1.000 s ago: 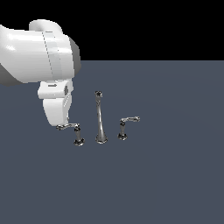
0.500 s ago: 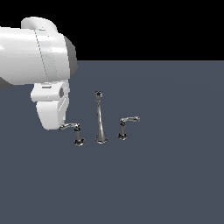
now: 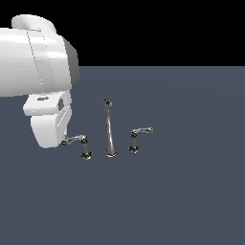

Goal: Turn on the faucet by rotating a designated handle.

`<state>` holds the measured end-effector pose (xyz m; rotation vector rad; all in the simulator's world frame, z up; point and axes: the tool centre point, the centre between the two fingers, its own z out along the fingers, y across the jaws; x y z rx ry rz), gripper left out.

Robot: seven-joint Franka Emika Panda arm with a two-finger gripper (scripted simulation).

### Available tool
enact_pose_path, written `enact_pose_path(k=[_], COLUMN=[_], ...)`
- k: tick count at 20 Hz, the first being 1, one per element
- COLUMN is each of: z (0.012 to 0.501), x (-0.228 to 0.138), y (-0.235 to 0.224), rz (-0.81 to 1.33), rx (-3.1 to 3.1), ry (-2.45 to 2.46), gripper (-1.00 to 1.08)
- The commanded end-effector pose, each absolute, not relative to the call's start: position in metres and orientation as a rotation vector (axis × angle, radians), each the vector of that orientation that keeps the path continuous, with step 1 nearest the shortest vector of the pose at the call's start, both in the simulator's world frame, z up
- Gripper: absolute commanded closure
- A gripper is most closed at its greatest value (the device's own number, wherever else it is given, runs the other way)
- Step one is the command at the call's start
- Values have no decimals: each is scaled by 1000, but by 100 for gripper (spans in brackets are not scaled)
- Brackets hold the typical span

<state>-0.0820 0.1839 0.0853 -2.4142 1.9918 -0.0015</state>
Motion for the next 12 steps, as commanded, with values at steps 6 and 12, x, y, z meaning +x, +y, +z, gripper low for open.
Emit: enact_pose_path(k=[6, 12], z=[85, 85], x=[-106, -124], y=[170, 160], rz=[-1, 0], rx=[-2418, -2420], ry=[2000, 2002], gripper=[108, 108])
